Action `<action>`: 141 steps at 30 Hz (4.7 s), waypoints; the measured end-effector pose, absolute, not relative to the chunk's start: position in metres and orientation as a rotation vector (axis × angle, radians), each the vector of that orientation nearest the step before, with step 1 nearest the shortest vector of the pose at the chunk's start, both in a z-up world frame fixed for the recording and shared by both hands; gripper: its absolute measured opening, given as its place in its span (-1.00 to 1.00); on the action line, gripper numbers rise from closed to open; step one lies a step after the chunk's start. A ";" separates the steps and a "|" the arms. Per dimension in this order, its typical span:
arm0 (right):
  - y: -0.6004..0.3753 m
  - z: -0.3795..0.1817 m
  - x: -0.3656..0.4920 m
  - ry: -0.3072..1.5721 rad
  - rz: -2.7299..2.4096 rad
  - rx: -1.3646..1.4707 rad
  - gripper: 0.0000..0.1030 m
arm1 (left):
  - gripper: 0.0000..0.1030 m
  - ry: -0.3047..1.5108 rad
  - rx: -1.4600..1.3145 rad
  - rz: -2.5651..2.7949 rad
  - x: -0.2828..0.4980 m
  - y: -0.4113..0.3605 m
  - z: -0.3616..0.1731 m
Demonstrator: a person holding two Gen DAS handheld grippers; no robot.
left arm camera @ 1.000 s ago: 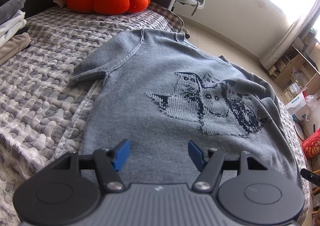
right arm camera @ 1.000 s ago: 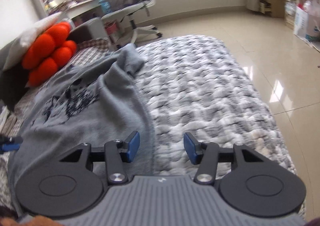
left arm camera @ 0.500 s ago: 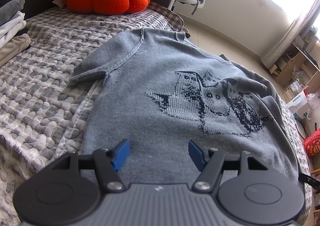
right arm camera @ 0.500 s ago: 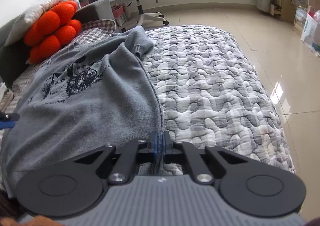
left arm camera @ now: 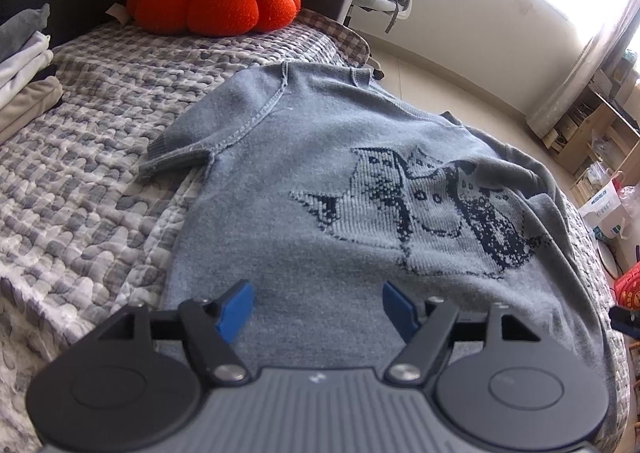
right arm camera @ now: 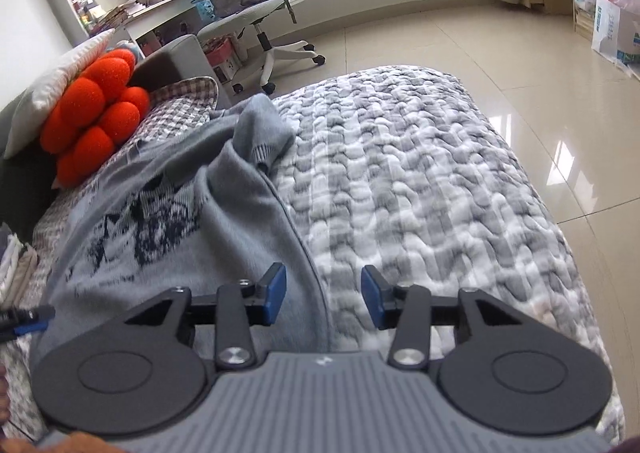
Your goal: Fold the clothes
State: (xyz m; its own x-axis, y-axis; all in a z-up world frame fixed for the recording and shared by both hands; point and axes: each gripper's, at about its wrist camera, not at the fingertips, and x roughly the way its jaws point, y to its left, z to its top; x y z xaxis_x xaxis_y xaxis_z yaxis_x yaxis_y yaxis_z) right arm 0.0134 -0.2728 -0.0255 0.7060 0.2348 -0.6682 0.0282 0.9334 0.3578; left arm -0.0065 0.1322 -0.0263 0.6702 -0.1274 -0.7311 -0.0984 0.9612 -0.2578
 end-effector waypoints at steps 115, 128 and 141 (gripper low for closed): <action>-0.211 -0.057 0.259 0.639 0.208 -0.100 -0.91 | -0.36 0.674 -0.030 0.072 0.261 0.157 -0.054; -0.233 -0.032 0.249 0.508 0.022 -0.145 -0.98 | -0.90 0.602 -0.012 0.121 0.273 0.137 -0.044; -0.226 -0.044 0.273 0.596 0.210 -0.013 0.17 | 0.18 0.672 -0.109 -0.070 0.299 0.150 -0.046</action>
State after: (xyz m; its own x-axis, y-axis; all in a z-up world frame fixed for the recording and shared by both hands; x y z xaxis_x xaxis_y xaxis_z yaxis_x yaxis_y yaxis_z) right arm 0.2731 -0.2264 -0.0444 0.8068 0.1927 -0.5585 -0.2000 0.9786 0.0486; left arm 0.2987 0.1498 -0.0461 0.7804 -0.0996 -0.6173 0.0291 0.9919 -0.1233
